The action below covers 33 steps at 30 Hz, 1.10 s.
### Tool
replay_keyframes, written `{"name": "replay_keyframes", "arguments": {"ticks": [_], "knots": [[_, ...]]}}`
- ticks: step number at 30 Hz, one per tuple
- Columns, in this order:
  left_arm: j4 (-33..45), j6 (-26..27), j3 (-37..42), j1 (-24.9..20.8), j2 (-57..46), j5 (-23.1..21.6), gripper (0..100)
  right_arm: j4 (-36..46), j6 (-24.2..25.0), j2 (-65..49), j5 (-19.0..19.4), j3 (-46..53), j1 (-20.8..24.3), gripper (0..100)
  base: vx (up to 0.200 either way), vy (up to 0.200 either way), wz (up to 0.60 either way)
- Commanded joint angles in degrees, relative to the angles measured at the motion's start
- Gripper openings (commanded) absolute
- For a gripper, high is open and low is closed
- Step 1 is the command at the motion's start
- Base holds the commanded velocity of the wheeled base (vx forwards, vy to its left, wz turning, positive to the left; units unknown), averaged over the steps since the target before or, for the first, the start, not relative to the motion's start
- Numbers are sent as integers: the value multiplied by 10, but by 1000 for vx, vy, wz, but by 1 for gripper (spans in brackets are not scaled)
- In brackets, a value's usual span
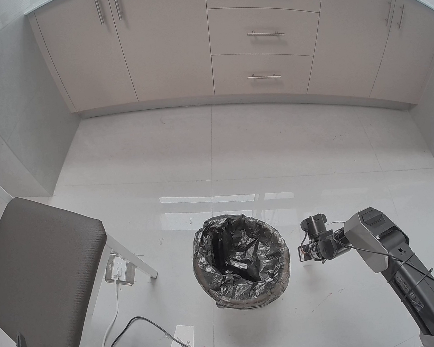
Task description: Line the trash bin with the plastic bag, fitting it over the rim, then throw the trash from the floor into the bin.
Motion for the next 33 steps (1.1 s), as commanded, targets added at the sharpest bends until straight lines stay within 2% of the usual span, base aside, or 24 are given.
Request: {"name": "replay_keyframes", "arguments": {"ticks": [1, 12, 17, 22, 26, 29, 33], "knots": [[0, 0, 0, 0, -6, 0, 100, 0, 2, 2, -10, 0, 0, 0, 0, 0, 0], [-1, -16, 0, 0, -6, 1, 100, 4, 2, -16, -14, 0, 16, 0, 0, 0, 0], [-1, -22, 1, 0, -6, 1, 100, 10, 0, -84, -25, 0, 14, 0, 0, 0, 0], [0, -22, 0, 0, -6, -2, 100, 49, 2, -149, -25, 0, 9, 0, 0, 0, 0], [-4, -22, 2, 0, -6, -48, 100, 56, -3, -202, -25, 0, 8, 0, 0, 0, 0], [-2, -21, 2, 0, -7, -92, 100, 100, -3, -247, -25, 0, 14, 0, 0, 0, 0], [0, -22, 1, 0, -7, -129, 100, 138, -3, -304, -24, 0, 28, 0, 0, 0, 0]]}}
